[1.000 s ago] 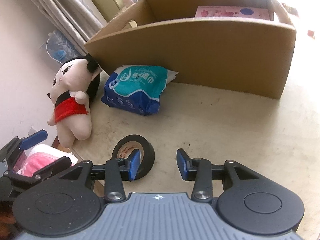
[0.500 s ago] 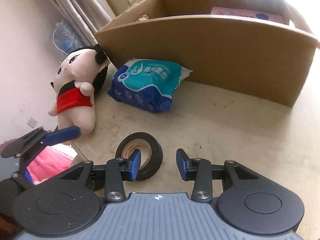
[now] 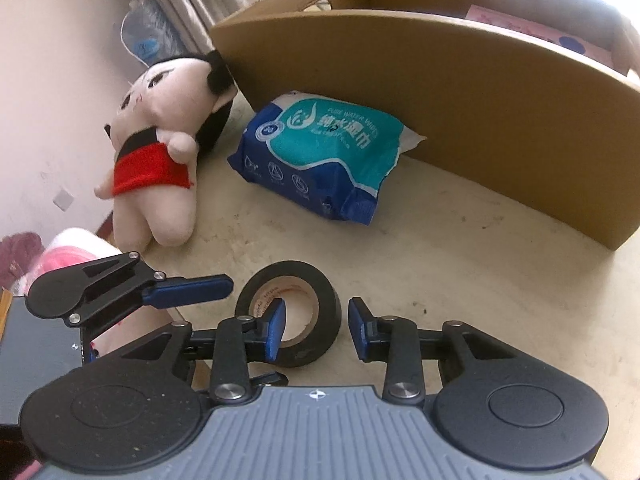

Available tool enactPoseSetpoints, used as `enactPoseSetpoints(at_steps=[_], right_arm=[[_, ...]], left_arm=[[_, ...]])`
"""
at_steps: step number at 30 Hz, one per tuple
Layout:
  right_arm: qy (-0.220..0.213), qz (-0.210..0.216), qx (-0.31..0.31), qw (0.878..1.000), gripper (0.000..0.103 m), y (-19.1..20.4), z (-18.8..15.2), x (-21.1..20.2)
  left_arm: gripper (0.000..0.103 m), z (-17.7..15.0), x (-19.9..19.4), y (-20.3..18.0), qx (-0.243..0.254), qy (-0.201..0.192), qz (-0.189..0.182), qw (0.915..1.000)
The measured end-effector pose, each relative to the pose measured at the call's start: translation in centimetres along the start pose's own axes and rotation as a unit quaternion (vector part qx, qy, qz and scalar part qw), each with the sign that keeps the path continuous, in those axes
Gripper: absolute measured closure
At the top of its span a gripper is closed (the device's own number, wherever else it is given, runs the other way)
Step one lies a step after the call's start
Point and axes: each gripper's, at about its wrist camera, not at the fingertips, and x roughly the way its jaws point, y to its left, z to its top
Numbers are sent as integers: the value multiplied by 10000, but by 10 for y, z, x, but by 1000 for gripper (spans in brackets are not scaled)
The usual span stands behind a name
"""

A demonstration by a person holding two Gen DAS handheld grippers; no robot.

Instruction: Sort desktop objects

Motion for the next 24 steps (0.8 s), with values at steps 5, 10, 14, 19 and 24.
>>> enactPoseSetpoints(at_steps=[5,10,14,19,24], right_arm=[[58,-73,-106,9999,69,2,0,5],[63,-155,-211,9996,70,6,4,7],[79,-246,-384,9989,71,12,4,8],[83,-366,-372,9986,71,11,4,7],[87,-400,-457,9981,70,14,3,8]], left_arm=[[40,-1,6,1,11,120,9,9999],[41,-2,8,-1,115,105,73,9999],[41,-3,8,-4,219,91,130,9996],[41,-3,10,-6,245,53,141,9996],[40,-5,10,-10,369,29,207,9991]])
